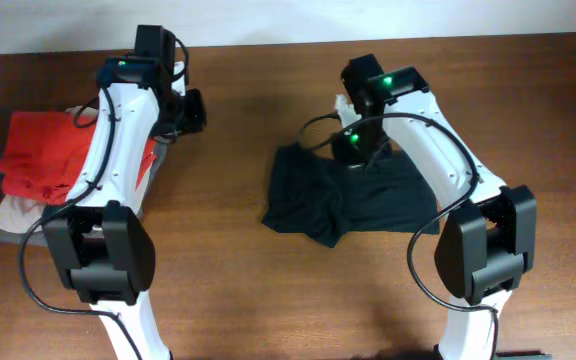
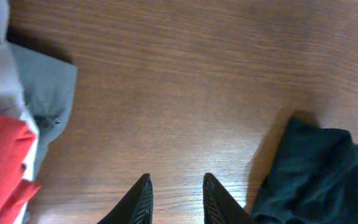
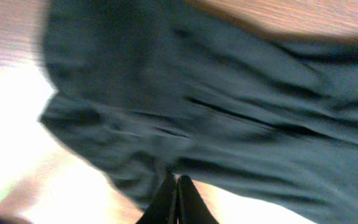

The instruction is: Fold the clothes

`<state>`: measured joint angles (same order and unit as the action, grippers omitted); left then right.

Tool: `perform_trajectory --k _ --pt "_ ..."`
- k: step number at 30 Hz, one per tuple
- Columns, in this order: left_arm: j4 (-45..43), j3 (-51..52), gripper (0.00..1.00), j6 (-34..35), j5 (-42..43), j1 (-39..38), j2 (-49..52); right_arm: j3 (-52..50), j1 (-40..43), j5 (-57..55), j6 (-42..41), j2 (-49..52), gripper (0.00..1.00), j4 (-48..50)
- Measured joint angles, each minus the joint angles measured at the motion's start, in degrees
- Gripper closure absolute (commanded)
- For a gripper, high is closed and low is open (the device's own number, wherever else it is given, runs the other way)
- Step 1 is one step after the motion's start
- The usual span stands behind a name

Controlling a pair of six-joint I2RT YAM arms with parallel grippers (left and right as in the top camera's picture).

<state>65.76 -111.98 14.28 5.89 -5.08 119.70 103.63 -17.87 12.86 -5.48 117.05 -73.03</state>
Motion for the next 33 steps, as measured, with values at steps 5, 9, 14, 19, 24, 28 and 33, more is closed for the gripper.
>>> perform_trajectory --k 5,9,14,19,24,28,33 --pt "-0.8 0.0 0.76 0.0 0.2 -0.2 0.0 -0.4 -2.6 5.3 -0.2 0.3 0.96 7.5" --pt "-0.8 0.0 0.76 0.0 0.1 0.6 0.0 -1.8 -6.0 7.5 -0.5 2.0 0.96 14.2" --pt "-0.2 0.0 0.76 -0.2 0.2 0.9 0.0 -2.0 -10.5 7.6 -0.6 6.1 0.96 18.8" --pt "0.9 0.0 0.76 -0.2 0.2 0.9 0.0 -2.0 -12.9 1.2 -3.6 10.0 0.96 20.7" --pt "1.1 0.0 0.76 -0.2 0.2 0.9 0.0 -2.4 -11.0 -13.0 -7.6 12.0 0.96 17.1" --pt "1.1 0.0 0.76 -0.2 0.2 0.9 0.0 -1.9 -6.9 -20.3 -8.6 12.0 0.96 13.2" --pt "1.0 0.0 0.76 -0.2 0.2 0.9 0.0 1.7 -1.5 -22.1 -8.4 11.7 0.96 10.8"
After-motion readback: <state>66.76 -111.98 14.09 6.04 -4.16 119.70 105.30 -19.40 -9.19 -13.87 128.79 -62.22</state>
